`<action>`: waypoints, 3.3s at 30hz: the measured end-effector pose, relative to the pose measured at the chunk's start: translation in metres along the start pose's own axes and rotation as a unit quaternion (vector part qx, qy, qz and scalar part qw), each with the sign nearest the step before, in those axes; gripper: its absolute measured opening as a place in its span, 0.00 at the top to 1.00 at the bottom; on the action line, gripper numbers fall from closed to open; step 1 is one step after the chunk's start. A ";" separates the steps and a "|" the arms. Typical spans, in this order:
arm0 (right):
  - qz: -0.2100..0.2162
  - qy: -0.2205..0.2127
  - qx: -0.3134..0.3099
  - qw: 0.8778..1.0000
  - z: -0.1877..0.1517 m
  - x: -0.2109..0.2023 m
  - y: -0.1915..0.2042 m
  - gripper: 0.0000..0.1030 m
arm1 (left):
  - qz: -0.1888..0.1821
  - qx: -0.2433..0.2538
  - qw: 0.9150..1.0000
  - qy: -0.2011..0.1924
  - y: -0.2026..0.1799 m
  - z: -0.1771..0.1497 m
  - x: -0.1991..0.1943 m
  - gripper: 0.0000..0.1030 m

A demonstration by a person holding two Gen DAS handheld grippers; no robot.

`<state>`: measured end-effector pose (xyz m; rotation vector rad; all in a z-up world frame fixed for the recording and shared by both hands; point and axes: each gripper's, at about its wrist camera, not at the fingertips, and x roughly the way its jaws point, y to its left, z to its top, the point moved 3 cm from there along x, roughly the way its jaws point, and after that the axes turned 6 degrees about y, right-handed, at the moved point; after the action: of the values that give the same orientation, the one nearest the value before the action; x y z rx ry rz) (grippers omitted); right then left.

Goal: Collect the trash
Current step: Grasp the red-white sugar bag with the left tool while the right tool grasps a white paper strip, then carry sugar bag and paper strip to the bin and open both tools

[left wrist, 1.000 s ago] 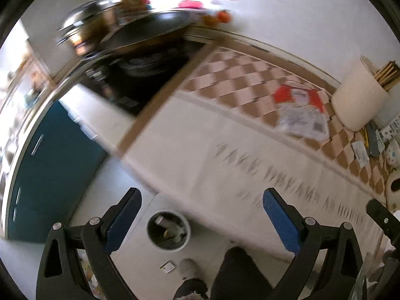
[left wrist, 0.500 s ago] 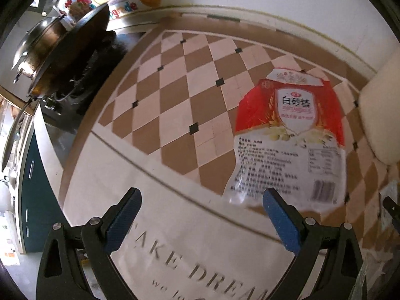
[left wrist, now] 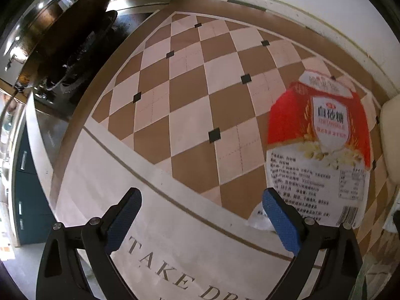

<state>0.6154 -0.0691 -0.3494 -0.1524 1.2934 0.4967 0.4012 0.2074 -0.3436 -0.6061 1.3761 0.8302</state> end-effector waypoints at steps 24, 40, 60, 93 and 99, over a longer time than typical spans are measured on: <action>0.165 0.085 -0.041 0.982 0.006 0.053 0.082 0.97 | -0.158 0.088 0.984 -0.003 -0.091 0.031 0.006 0.62; 0.197 0.057 -0.044 0.978 0.002 -0.001 0.077 0.97 | -0.116 0.025 0.988 -0.096 0.002 -0.005 -0.072 1.00; 0.212 0.151 -0.092 0.961 -0.051 0.049 0.140 0.97 | -0.245 -0.008 0.969 -0.015 0.022 -0.045 -0.016 0.81; 0.238 0.107 -0.212 0.942 -0.271 -0.106 0.253 0.97 | -0.068 -0.108 0.979 -0.157 0.311 -0.310 -0.105 0.94; 0.220 0.144 -0.229 0.937 -0.387 -0.091 0.286 0.97 | -0.073 -0.129 0.984 -0.097 0.363 -0.368 -0.038 0.94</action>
<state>0.1329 0.0125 -0.3253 -0.3362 1.4859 1.1966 -0.1100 0.1235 -0.3162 -0.7954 1.0428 0.9293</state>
